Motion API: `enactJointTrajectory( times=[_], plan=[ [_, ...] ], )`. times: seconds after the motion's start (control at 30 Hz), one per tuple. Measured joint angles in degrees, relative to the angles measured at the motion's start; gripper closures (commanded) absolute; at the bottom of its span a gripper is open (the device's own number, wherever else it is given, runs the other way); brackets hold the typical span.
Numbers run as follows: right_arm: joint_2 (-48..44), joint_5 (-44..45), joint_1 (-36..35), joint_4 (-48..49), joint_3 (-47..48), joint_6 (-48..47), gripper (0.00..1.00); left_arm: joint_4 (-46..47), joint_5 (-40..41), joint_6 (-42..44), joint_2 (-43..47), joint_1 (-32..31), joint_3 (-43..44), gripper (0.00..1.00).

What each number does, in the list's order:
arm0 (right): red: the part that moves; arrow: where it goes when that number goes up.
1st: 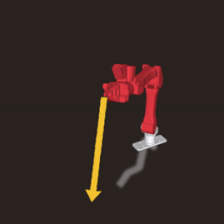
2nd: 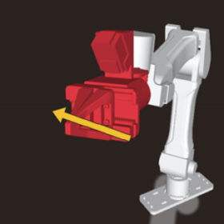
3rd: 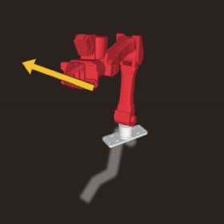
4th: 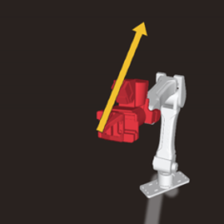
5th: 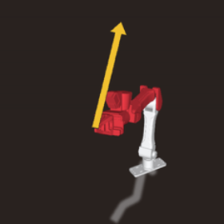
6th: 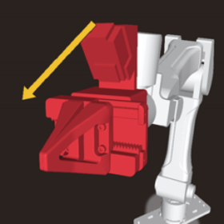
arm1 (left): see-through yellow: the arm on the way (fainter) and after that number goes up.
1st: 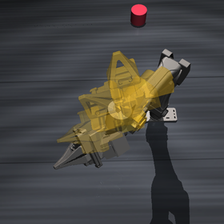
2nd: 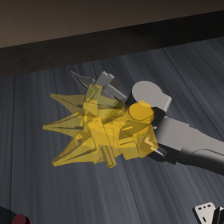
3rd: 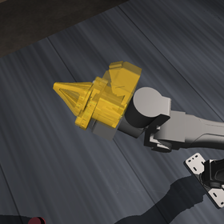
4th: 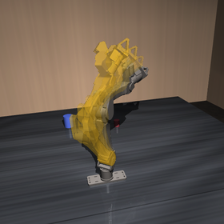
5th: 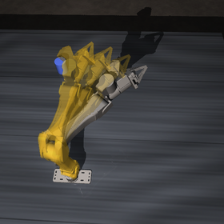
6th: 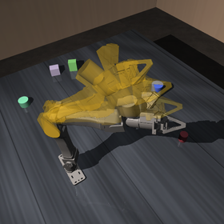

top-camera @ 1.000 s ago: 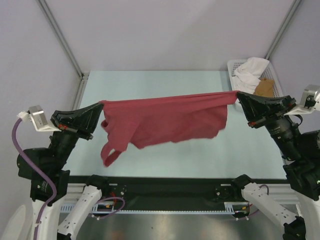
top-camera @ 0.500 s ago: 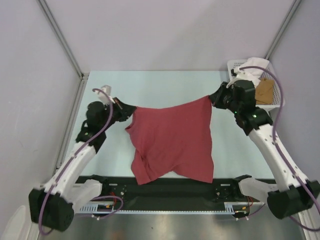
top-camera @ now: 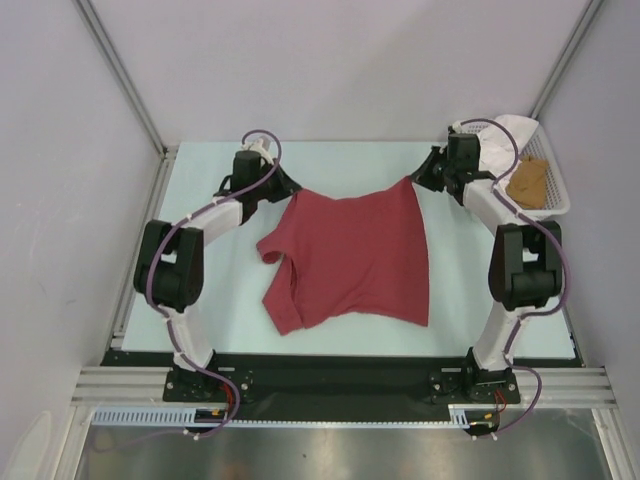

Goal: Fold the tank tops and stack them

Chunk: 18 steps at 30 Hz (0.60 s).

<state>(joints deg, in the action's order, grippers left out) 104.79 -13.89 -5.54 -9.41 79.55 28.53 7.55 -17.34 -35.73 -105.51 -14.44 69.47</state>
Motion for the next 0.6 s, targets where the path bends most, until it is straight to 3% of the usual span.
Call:
enactJointTrajectory(
  times=[0.13,0.33,0.6],
  plan=[
    [8.61,-1.79,1.75,2.49,9.03,1.07,1.00,-1.22,-0.02,0.48,-7.78,0.31,10.43,0.98],
    [22.01,-4.26,3.65,2.97,22.88,2.47,1.00,-4.83,-0.72,0.83,-15.56,2.27,18.99,0.96],
    [25.88,-8.70,5.01,4.33,22.75,4.57,1.00,-5.40,-2.16,1.77,-17.14,2.73,19.91,0.95]
  ],
)
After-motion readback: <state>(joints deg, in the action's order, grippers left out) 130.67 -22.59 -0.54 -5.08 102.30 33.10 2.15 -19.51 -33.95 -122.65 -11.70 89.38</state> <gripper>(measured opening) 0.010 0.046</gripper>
